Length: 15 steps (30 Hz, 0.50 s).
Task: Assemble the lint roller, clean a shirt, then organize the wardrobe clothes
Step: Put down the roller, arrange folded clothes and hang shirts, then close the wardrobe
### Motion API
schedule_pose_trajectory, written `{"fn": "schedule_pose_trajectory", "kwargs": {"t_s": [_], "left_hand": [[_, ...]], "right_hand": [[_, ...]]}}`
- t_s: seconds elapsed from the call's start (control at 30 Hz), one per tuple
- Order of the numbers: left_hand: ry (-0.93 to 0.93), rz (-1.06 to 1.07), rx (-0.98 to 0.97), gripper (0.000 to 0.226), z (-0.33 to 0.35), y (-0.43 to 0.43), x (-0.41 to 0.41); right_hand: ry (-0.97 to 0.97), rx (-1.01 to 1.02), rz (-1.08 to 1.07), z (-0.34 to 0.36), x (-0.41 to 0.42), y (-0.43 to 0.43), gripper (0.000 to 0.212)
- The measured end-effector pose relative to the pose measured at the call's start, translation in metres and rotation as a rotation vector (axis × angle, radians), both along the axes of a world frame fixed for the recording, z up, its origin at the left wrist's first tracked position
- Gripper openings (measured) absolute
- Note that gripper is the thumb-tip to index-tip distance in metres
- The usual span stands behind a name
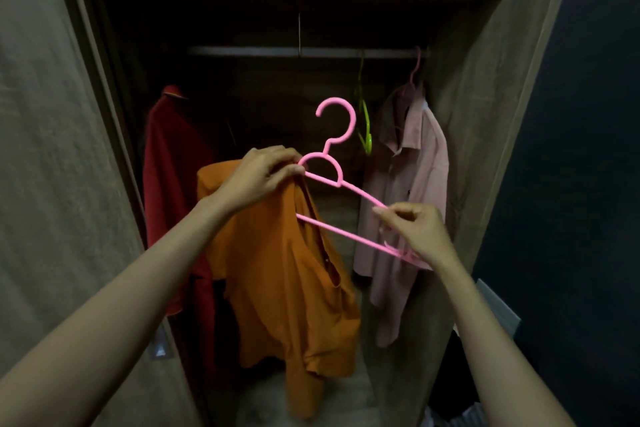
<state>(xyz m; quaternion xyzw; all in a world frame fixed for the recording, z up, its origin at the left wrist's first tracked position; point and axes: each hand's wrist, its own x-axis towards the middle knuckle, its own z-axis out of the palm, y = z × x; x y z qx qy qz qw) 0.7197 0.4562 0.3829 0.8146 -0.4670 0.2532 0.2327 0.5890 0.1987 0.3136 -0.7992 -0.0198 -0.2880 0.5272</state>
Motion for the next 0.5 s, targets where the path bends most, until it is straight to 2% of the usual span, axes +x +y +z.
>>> {"fn": "schedule_pose_trajectory", "kwargs": {"t_s": [0.1,0.13,0.17,0.2,0.23,0.3,0.4,0.5], "left_hand": [[-0.008,0.025,-0.077,0.021,0.004,-0.001,0.002],[-0.006,0.033,-0.100,0.019,0.005,-0.001,0.002],[-0.003,0.042,-0.122,0.018,0.005,-0.002,0.003],[0.000,0.048,-0.139,0.017,0.006,-0.002,0.003],[0.003,0.050,-0.152,0.016,0.007,-0.003,0.002],[0.016,0.041,-0.178,0.016,0.010,-0.003,-0.001],[0.040,0.020,-0.207,0.018,0.014,0.000,-0.008],[0.099,0.005,-0.210,0.020,0.014,0.005,-0.012]], "right_hand": [[-0.417,-0.400,-0.565,-0.018,0.010,0.010,0.018],[-0.539,-0.477,-0.664,-0.026,0.011,0.019,0.018],[-0.621,-0.521,-0.649,-0.034,0.012,0.029,0.014],[-0.650,-0.548,-0.546,-0.043,0.013,0.040,0.011],[-0.617,-0.571,-0.410,-0.051,0.015,0.050,0.011],[-0.363,-0.603,-0.193,-0.065,0.021,0.064,0.022],[0.027,-0.668,-0.091,-0.076,0.036,0.068,0.036],[0.176,-0.729,-0.043,-0.077,0.049,0.066,0.039]]}}
